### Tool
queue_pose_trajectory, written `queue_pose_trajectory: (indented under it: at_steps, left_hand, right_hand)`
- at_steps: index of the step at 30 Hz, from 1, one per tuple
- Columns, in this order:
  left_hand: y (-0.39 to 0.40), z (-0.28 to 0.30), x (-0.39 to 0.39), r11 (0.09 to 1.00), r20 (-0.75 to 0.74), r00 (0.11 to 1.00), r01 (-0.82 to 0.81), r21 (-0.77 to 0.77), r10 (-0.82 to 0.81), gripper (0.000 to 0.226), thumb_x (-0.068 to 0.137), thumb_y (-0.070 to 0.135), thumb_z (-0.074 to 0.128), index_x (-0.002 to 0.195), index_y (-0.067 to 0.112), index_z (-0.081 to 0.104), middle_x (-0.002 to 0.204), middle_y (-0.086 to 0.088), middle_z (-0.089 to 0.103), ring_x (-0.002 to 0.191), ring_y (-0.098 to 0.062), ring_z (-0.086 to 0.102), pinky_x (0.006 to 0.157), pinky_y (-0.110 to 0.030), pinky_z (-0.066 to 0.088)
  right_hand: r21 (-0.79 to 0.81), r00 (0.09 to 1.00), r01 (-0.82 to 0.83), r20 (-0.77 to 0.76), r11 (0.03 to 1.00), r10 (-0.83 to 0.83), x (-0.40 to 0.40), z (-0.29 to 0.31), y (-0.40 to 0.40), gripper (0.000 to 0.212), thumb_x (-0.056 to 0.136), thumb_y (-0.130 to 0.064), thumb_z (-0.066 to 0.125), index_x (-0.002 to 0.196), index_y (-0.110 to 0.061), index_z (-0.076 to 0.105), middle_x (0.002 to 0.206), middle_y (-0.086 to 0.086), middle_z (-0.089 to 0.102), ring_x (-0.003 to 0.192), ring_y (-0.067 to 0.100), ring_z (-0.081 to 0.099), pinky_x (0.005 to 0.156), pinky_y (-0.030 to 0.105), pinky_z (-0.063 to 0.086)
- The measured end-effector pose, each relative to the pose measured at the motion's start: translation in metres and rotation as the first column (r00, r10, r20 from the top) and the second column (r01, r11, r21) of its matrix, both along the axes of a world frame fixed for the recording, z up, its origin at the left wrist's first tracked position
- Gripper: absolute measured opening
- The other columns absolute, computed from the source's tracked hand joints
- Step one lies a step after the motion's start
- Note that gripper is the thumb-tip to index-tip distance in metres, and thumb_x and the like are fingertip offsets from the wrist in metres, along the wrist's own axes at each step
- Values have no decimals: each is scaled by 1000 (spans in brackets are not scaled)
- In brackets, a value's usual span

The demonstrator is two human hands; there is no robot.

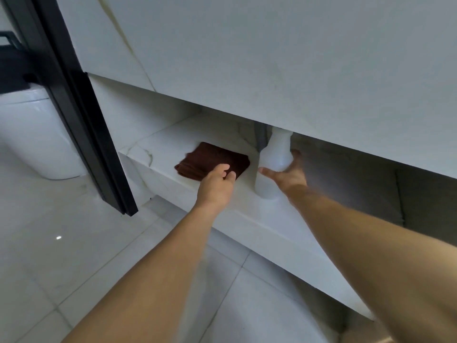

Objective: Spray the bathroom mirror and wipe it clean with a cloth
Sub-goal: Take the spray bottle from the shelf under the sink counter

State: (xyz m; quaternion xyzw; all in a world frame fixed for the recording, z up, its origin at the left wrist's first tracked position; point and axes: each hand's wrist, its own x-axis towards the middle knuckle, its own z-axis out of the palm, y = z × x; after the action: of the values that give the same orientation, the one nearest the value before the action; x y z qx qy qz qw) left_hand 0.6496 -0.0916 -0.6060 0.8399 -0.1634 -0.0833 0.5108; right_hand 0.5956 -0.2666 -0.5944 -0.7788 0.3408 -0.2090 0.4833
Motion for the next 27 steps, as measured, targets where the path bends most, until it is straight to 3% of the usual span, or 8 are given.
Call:
queue_pose_trajectory:
  at_steps: [6, 12, 17, 23, 25, 27]
  left_hand:
    - [7, 4, -5, 1000, -18, 1000, -11, 14, 11, 41, 104, 29, 45, 143, 19, 50, 145, -6, 52, 132, -24, 49, 109, -34, 38]
    - [13, 18, -12, 999, -24, 1000, -4, -34, 3, 41, 105, 29, 41, 144, 18, 49, 146, -4, 52, 133, -21, 48, 111, -33, 37]
    - [19, 27, -20, 999, -58, 998, 20, -35, -22, 41, 106, 31, 39, 143, 19, 50, 144, -4, 53, 129, -23, 52, 111, -39, 41]
    - [28, 27, -28, 999, -158, 987, 20, -50, -28, 41, 105, 34, 36, 138, 19, 55, 139, -7, 57, 127, -27, 53, 112, -45, 40]
    - [35, 26, -29, 999, -194, 981, 2, -49, -12, 41, 105, 37, 35, 130, 18, 61, 131, -8, 62, 121, -28, 57, 110, -46, 41]
    - [45, 23, -29, 999, -232, 973, -10, -37, 1, 43, 105, 42, 33, 109, 19, 69, 117, -10, 69, 112, -28, 63, 107, -45, 44]
  right_hand:
    - [-6, 1000, -18, 13, 1000, 18, -6, 0, 8, 85, 69, -39, 88, 136, -20, 39, 121, 2, 54, 115, 26, 54, 96, 39, 48]
    - [165, 997, 7, 77, 986, -20, -6, -2, 27, 78, 65, -46, 87, 126, -20, 45, 116, 1, 56, 109, 26, 57, 92, 40, 51]
    - [366, 997, 8, 70, 930, -36, -14, -10, 49, 76, 63, -50, 86, 119, -24, 43, 116, 2, 57, 104, 26, 61, 90, 49, 56]
    - [449, 998, -62, 57, 891, 41, -29, -21, 70, 69, 66, -49, 84, 117, -23, 45, 115, 2, 58, 102, 24, 62, 84, 47, 58]
    - [478, 995, -95, 55, 873, 78, -34, -23, 77, 66, 70, -46, 83, 119, -23, 44, 114, 2, 57, 100, 23, 61, 77, 42, 57]
    - [493, 989, -147, 53, 857, 139, -36, -25, 85, 66, 74, -42, 82, 123, -23, 43, 115, 2, 57, 98, 22, 61, 76, 40, 56]
